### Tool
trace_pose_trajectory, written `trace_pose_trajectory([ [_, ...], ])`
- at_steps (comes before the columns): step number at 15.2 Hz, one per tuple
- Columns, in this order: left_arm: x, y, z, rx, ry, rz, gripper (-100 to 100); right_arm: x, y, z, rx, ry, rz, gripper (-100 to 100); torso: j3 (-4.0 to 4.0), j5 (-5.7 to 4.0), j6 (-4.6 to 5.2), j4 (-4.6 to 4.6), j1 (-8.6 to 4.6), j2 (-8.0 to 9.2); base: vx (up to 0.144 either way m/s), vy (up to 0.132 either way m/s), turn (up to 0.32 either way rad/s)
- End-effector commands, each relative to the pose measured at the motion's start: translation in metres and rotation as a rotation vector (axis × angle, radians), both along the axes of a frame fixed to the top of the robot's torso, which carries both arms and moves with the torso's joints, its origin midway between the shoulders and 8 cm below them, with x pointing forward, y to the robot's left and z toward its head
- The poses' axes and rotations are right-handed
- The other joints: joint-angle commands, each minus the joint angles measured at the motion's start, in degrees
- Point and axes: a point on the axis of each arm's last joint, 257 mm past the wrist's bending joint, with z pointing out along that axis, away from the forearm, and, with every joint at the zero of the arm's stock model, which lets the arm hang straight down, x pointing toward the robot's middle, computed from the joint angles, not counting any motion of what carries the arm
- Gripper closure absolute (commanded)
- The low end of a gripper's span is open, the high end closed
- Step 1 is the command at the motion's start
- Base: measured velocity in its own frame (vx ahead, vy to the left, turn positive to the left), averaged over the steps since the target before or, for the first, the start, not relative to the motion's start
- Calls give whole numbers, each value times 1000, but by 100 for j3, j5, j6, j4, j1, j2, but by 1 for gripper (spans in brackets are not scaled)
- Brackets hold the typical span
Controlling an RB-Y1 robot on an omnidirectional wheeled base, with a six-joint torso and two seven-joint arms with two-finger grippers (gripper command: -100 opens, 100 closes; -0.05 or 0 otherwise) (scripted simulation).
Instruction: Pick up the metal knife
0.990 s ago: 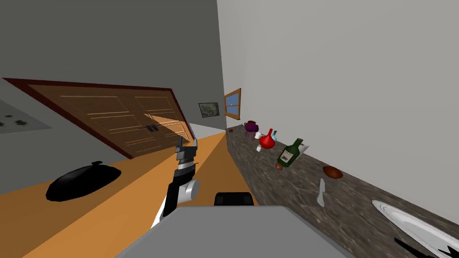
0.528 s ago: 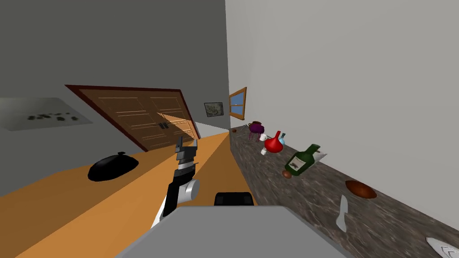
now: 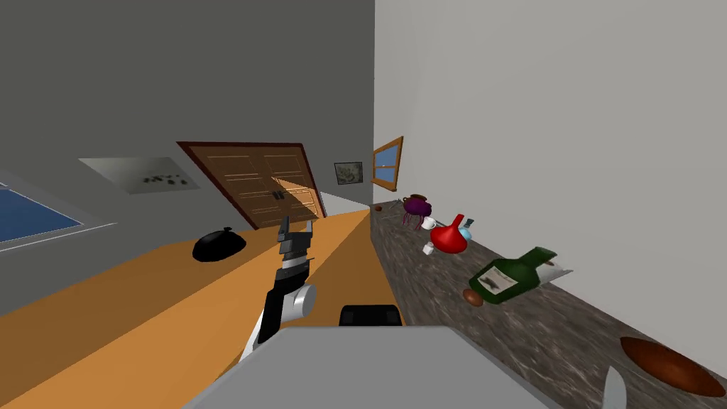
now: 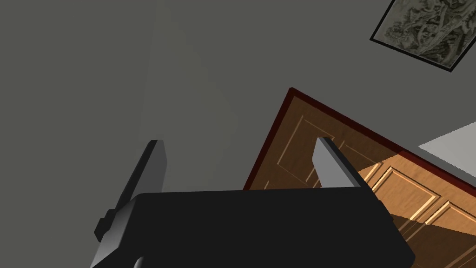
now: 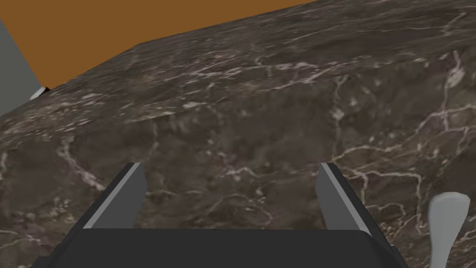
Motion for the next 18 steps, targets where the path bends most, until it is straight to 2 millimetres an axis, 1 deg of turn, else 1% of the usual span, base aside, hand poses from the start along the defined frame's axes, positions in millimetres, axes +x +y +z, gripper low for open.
trace_pose_trajectory([
  [1,0,0,0,0,0,0,0,-1,-16,4,-24,33,9,-100,0,0,0,0,0,0,52,-76,279],
  [2,0,0,0,0,0,0,0,-1,-17,4,-24,33,10,-100,-1,-2,3,0,-3,-3,40,-56,110],
  [3,0,0,0,0,0,0,0,0,-31,6,-50,57,5,-100,0,-1,8,1,2,0,42,-54,189],
  [4,0,0,0,0,0,0,0,1,-32,7,-50,61,15,-100,0,0,4,1,3,0,40,-61,204],
  [5,0,0,0,0,0,0,0,4,-44,8,-69,76,18,-100,-1,0,4,0,3,-1,40,-72,278],
  [6,0,0,0,0,0,0,0,6,-47,9,-73,80,21,-100,-2,-1,0,0,1,-3,36,-75,233],
  [8,0,0,0,0,0,0,0,21,-66,9,-107,98,25,-100,-1,-1,1,0,-1,-1,24,-75,307],
  [9,0,0,0,0,0,0,0,23,-67,10,-108,101,35,-100,-1,-2,-1,0,-3,0,11,-79,215],
  [11,0,0,0,0,0,0,0,44,-77,7,-125,103,46,-100,3,-2,5,2,0,6,-2,-67,156],
  [12,0,0,0,0,0,0,0,54,-79,5,-127,100,50,-100,5,-1,3,3,4,9,-30,-48,222],
  [13,0,0,0,0,0,0,0,54,-79,5,-127,100,50,-100,9,0,4,5,9,16,-38,-36,133],
  [15,0,0,0,0,0,0,0,70,-79,1,-126,92,56,-100,16,3,10,7,21,28,-49,-18,66],
  [16,0,0,0,0,0,0,0,61,-79,3,-126,98,57,-100,19,4,10,9,27,33,-30,-8,27],
  [18,0,0,0,0,0,0,0,80,-78,-5,-124,87,64,-100,20,6,14,10,33,33,-35,-6,-41],
])
